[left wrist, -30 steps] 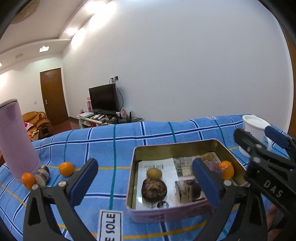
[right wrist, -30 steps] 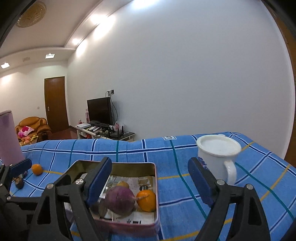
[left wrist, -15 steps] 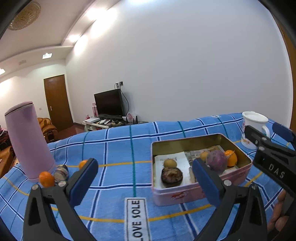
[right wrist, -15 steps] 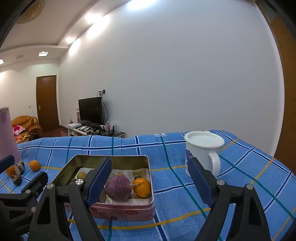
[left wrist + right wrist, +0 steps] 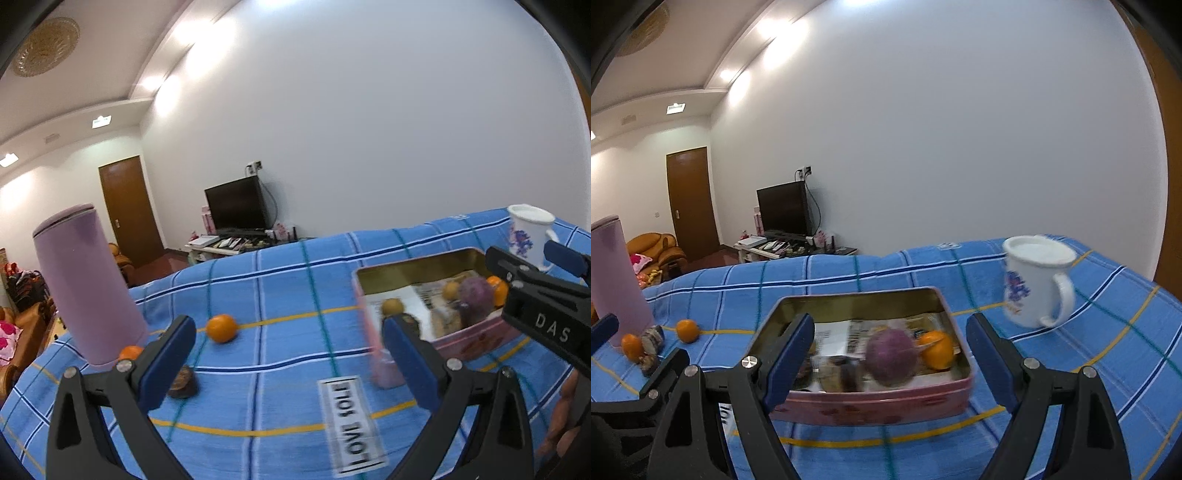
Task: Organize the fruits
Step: 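Move both grippers back toward the remaining fruits by the kettle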
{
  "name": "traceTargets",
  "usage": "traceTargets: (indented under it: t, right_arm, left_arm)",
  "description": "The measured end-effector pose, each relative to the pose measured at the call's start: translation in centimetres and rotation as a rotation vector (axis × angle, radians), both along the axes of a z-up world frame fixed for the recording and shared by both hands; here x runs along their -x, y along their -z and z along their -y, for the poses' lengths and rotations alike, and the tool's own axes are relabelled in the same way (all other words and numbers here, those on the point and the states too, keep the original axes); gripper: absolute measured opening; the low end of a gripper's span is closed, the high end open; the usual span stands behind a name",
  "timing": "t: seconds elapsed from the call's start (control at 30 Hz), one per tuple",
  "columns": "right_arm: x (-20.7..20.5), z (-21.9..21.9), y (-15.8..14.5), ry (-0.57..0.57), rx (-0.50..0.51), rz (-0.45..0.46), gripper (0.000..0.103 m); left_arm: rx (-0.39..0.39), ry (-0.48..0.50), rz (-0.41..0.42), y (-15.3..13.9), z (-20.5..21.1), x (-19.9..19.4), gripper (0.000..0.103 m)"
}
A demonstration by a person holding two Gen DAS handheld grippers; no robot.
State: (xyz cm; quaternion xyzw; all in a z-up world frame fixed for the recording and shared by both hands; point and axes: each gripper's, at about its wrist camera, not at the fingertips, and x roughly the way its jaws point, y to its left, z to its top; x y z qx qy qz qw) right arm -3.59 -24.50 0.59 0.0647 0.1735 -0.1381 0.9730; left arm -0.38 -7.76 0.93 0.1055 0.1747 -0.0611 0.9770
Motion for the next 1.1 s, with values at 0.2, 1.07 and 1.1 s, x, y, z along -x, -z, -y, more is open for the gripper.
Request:
traceTargets:
  t: [0.2, 1.07, 1.1]
  right_arm:
    - [-1.6, -2.7, 0.3, -0.037, -0.044, -0.009, 0.085]
    - [-7.8, -15.0, 1.2, -0.265, -0.068, -0.062, 0.085]
    - [-8.1, -15.5, 1.2, -0.281, -0.069, -0.069, 0.085]
  left_arm:
    - [0.021, -0.038, -0.027, 0.2, -3.1, -1.2, 0.103]
    - [0.066, -0.302, -0.121, 1.1, -16.7, -6.6, 0.103]
    - [0.058, -0.323, -0.126, 1.2, -17.3, -6.9, 0.103]
